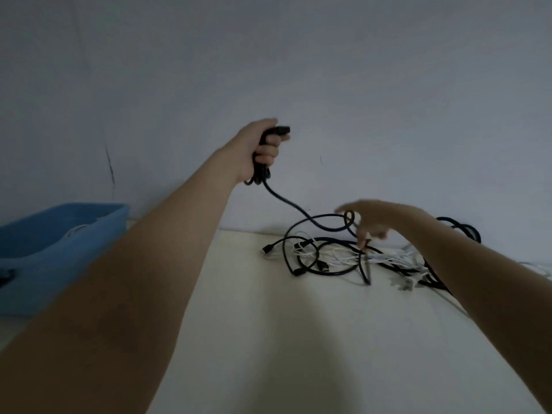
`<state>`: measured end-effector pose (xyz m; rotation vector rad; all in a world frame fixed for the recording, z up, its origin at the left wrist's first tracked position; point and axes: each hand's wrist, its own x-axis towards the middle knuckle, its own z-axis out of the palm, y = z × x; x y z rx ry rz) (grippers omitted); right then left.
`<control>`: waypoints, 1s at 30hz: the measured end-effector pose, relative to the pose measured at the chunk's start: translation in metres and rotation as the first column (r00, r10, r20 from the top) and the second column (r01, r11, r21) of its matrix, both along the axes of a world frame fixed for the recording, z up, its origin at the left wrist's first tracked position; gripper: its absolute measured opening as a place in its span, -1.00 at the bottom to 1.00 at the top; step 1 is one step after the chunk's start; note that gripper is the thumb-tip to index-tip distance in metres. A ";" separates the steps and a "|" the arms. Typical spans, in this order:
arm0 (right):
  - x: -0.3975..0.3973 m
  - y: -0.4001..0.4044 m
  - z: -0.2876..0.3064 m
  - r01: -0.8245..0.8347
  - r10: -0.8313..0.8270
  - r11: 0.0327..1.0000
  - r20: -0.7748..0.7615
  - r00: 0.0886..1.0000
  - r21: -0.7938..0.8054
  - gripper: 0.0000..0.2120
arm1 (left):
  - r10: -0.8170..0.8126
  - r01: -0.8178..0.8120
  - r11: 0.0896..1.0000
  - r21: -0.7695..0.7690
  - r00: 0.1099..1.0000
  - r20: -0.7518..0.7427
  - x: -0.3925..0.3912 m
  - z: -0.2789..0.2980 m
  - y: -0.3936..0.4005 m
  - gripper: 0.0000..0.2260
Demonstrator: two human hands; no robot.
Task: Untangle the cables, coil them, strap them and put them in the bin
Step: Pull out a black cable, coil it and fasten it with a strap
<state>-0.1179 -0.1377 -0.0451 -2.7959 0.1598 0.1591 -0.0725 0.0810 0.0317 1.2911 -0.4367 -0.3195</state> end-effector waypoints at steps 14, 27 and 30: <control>-0.005 0.071 -0.007 -0.459 0.446 0.866 0.105 0.889 0.198 -0.57 | -0.150 0.142 0.954 -0.264 0.989 -0.012 -0.022 -0.006 -0.026 -0.70; 0.012 0.009 0.024 -0.031 0.263 0.847 0.367 0.892 -0.530 -0.63 | -0.445 0.546 0.610 0.575 0.836 -0.322 -0.050 -0.054 0.001 -0.74; 0.011 0.008 0.041 -0.152 0.232 0.958 0.350 0.907 -0.243 -0.54 | -0.303 0.425 0.611 0.668 0.905 -0.298 -0.034 -0.068 0.002 -0.71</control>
